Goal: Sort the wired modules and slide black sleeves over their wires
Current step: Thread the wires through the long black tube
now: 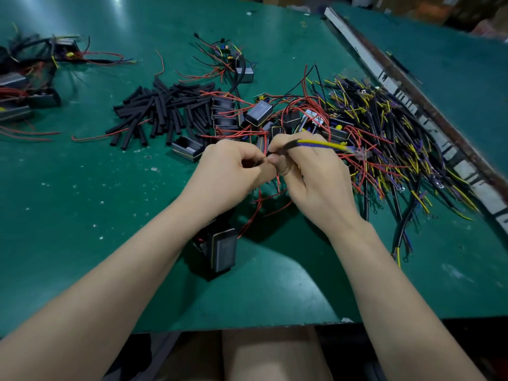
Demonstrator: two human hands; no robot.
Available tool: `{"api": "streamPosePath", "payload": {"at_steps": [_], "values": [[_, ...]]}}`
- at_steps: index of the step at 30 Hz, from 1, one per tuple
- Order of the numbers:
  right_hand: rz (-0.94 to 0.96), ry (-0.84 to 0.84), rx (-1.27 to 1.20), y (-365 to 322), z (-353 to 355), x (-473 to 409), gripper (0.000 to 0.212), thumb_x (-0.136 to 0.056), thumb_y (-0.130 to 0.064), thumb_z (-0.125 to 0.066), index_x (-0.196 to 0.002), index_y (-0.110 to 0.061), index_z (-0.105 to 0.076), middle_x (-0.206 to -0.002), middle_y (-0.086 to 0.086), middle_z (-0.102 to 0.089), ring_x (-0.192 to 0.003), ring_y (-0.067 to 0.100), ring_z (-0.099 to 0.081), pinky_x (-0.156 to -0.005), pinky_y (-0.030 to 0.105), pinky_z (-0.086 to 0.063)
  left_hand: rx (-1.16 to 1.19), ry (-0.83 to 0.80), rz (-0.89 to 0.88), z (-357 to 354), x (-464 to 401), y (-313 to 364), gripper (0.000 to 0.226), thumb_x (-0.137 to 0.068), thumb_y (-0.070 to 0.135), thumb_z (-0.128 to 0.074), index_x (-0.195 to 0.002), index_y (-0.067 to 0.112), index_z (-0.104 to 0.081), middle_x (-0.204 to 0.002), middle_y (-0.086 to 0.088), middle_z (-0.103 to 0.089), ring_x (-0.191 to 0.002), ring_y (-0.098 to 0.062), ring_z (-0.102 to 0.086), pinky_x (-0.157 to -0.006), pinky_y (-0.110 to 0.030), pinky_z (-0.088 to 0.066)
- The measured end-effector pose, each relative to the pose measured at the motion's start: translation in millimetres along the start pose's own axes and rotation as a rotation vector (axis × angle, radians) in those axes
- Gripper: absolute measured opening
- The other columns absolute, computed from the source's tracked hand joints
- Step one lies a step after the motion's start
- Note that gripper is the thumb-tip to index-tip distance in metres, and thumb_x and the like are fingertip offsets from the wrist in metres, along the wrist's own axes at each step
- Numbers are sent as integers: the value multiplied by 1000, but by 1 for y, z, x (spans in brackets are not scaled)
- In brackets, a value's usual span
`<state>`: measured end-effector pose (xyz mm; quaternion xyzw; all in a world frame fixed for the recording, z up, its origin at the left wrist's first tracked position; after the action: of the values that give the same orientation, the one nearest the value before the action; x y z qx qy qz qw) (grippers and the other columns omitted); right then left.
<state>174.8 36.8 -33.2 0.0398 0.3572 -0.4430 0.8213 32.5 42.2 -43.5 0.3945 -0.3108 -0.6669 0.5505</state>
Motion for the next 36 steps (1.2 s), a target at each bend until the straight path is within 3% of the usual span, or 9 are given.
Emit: {"api": "streamPosePath", "payload": {"at_steps": [3, 6, 10, 14, 19, 25, 30, 36], "values": [[-127, -48, -354, 2, -4, -1, 6, -96, -23, -52, -97, -22, -57, -85, -6, -61, -77, 21, -58, -67, 40, -50, 77, -155, -40, 3, -1, 2, 16, -79, 21, -71, -64, 24, -67, -52, 6, -44, -51, -6, -35, -50, -21, -31], [-255, -139, -841, 8, -2, -4, 10, -95, -16, -50, -96, -26, -50, -73, -15, -61, -61, 0, -55, -59, 13, -43, 243, -275, -94, 7, 0, 8, 10, -81, 14, -72, -72, 19, -70, -60, 2, -57, -57, -7, -45, -54, -19, -37], [-336, -177, -1057, 11, 4, -6, 6, -94, -18, -50, -95, -21, -54, -70, -10, -61, -51, 1, -48, -48, 13, -40, 435, -340, -163, 8, 4, 14, 12, -81, 16, -62, -74, 21, -70, -62, 8, -61, -57, -4, -49, -56, -14, -41], [-411, -90, -1189, 10, 1, -7, 3, -92, -18, -53, -90, -19, -51, -67, -5, -60, -44, 6, -41, -43, 15, -35, 616, -250, -132, 5, 3, 13, 17, -87, 9, -57, -76, 15, -67, -63, 6, -60, -56, -5, -48, -56, -13, -41], [-456, 26, -1185, 7, -5, -7, 12, -96, -8, -51, -88, -16, -47, -61, -4, -59, -37, 5, -33, -38, 15, -27, 713, -108, 29, -5, 1, 9, 21, -93, 5, -53, -75, 13, -61, -57, 11, -60, -54, 1, -49, -54, -10, -43], [-496, 104, -1149, 7, -5, -6, 13, -94, -10, -55, -86, -18, -48, -59, -5, -54, -38, 3, -34, -40, 13, -29, 676, -119, 84, -8, 3, 5, 17, -92, 12, -57, -76, 16, -63, -60, 10, -58, -53, -1, -50, -56, -10, -44], [-463, 130, -1091, 6, -5, -5, 14, -92, -10, -57, -85, -18, -47, -61, -5, -54, -47, 0, -45, -49, 10, -35, 665, -133, 88, -7, 3, 4, 19, -93, 12, -57, -76, 16, -64, -61, 9, -59, -53, -2, -50, -54, -11, -42], [-382, 191, -920, 6, -5, -3, 22, -87, -11, -61, -86, -26, -46, -70, -15, -53, -67, 6, -51, -65, 25, -44, 593, -114, 39, -7, 5, 7, 20, -94, 6, -53, -76, 11, -63, -59, 6, -56, -51, -3, -47, -54, -11, -39]]}}
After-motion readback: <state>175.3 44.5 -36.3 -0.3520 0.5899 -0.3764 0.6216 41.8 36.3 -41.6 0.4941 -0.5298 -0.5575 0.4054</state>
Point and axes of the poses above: each hand's wrist, its own x-axis away from the middle knuckle, its own z-axis out of the back of the hand, y = z × x, the point moved 3 cm from there along -x, towards the middle knuckle
